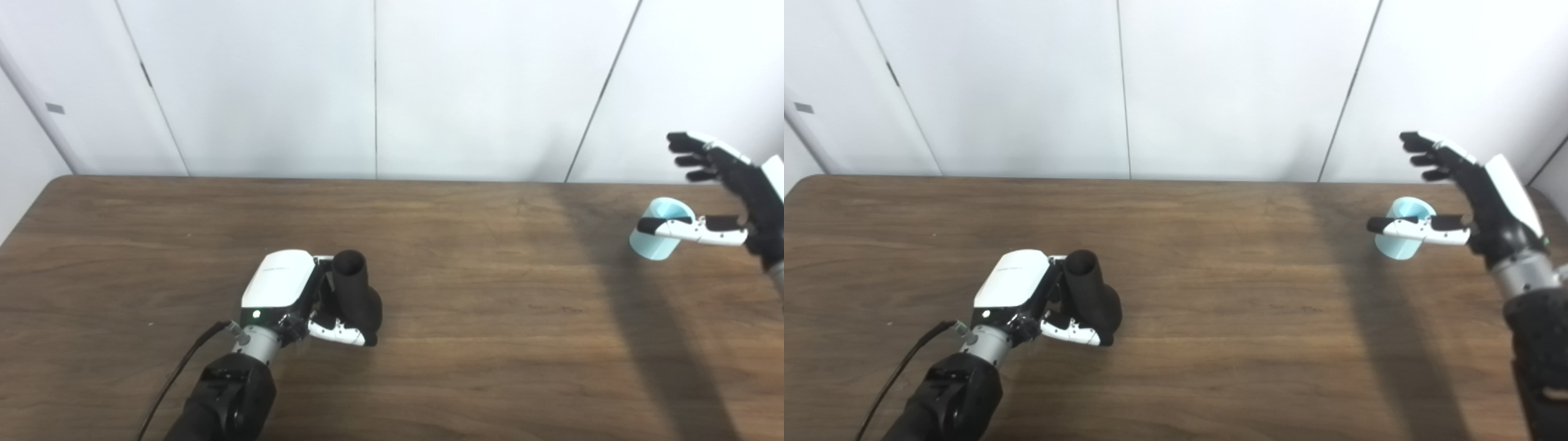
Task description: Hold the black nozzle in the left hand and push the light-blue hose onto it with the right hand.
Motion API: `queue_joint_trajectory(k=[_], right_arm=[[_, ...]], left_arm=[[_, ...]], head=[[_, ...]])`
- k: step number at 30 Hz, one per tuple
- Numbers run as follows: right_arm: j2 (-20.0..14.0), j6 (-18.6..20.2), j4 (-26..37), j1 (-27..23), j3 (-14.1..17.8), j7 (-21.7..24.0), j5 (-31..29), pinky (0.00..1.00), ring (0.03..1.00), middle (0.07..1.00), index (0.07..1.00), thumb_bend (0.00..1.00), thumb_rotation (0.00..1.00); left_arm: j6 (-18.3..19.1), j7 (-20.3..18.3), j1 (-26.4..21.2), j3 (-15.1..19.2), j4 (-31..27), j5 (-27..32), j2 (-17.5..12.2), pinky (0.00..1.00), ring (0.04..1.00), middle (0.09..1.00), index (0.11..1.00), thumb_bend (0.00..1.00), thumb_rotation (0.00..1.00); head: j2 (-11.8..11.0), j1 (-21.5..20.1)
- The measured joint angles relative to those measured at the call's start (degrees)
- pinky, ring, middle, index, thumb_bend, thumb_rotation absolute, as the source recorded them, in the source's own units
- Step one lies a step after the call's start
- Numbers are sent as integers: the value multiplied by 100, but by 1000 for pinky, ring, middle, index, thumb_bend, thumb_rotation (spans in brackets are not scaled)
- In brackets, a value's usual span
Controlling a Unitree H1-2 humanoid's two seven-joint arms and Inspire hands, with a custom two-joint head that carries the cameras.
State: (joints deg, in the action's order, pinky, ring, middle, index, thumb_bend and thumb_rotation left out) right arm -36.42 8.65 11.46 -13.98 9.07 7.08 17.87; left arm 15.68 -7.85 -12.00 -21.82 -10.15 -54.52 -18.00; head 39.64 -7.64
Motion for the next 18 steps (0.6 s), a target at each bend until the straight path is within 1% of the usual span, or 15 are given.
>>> queue_joint_trajectory(k=[3, 4, 6, 8, 10, 12, 15, 18], right_arm=[[-410, -299, -507, -203, -255, 112, 307, 728, 738, 796, 795, 928, 186], [-523, -393, -706, -271, -345, 156, 394, 742, 754, 801, 794, 951, 183], [-656, -413, -978, -375, -479, 230, 537, 775, 780, 811, 796, 979, 156], [-695, -461, -1216, -485, -612, 270, 688, 780, 791, 823, 801, 996, 165], [-721, -476, -1468, -621, -830, 333, 935, 825, 823, 828, 817, 1000, 187], [-741, -470, -1628, -701, -1008, 443, 1113, 840, 834, 827, 821, 1000, 190], [-750, -501, -1934, -884, -1204, 477, 1305, 864, 852, 838, 827, 1000, 193], [-766, -544, -2387, -1089, -1343, 503, 1382, 850, 881, 859, 838, 1000, 233]], left_arm=[[-51, -39, 7, 38, 1, -1, 0, 353, 455, 413, 504, 521, 0], [-71, -43, 12, 54, 1, -1, -1, 349, 449, 411, 504, 521, 0], [-109, -43, 28, 89, 3, 4, -9, 347, 448, 410, 504, 521, 0], [-142, -45, 39, 120, 5, 7, -9, 351, 452, 409, 504, 521, 0], [-181, -69, 49, 159, 6, 7, -11, 336, 441, 408, 504, 520, 0], [-241, -99, 53, 196, 6, 8, -11, 322, 429, 405, 503, 520, 0], [-292, -113, 69, 239, 6, 7, -8, 304, 416, 403, 503, 520, 0], [-305, -132, 80, 279, 5, 6, -9, 300, 412, 403, 504, 520, 0]], head=[[-17, -141], [-26, -202], [-35, -325], [-35, -405], [-44, -458], [-53, -537], [-70, -555], [-88, -642]])
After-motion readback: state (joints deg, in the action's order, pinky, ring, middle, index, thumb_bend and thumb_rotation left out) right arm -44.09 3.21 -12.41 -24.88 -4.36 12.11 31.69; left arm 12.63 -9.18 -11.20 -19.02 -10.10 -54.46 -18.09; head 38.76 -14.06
